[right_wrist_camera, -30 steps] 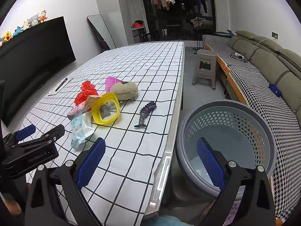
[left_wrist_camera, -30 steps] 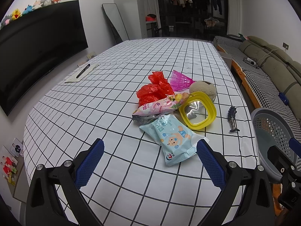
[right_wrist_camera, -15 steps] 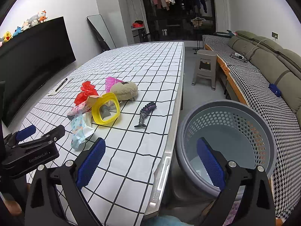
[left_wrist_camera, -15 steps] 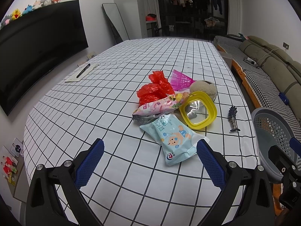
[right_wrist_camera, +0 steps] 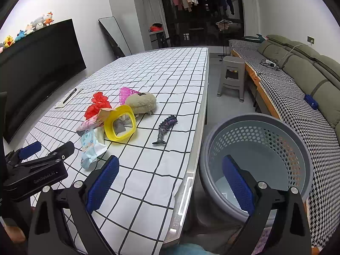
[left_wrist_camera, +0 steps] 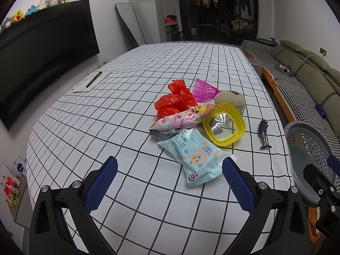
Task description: Collect trash
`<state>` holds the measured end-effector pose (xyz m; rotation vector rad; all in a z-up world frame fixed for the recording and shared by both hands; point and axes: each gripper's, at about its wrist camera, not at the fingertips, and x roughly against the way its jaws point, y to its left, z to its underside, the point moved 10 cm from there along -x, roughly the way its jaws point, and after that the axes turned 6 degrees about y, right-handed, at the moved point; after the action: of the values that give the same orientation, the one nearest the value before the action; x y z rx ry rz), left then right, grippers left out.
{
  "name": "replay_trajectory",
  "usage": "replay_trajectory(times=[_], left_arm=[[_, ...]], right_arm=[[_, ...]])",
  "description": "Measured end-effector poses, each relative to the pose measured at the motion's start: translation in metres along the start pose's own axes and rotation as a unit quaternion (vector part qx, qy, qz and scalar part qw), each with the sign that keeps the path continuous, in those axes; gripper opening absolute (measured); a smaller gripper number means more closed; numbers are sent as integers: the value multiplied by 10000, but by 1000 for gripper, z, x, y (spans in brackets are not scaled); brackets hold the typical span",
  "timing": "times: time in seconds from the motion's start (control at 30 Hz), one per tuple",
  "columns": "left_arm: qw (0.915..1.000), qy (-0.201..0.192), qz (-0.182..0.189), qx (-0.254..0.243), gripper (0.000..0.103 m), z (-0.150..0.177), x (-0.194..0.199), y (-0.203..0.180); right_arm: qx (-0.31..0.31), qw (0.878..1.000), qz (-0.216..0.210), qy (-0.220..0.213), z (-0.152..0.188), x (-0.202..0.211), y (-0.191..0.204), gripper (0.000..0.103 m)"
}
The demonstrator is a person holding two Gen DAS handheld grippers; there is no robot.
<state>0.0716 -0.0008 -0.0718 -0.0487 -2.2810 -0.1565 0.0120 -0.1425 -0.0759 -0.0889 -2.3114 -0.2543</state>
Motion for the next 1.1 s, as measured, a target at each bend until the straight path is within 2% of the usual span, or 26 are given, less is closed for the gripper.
replay_trajectory(times=[0.53,0.9,1.1], left_arm=[[9998,195,-16,31,97,4,-16,4],[9993,342,-96,118,97,1,-33,15],[9989,411,57,236,97,-2,-38,13]], right_arm=[[13,9996,-159,217,0,-19,0,93],[214,9982,-252,493,-18,-56,8,93],[301,9960,-190,817,-32,-87,7,93]])
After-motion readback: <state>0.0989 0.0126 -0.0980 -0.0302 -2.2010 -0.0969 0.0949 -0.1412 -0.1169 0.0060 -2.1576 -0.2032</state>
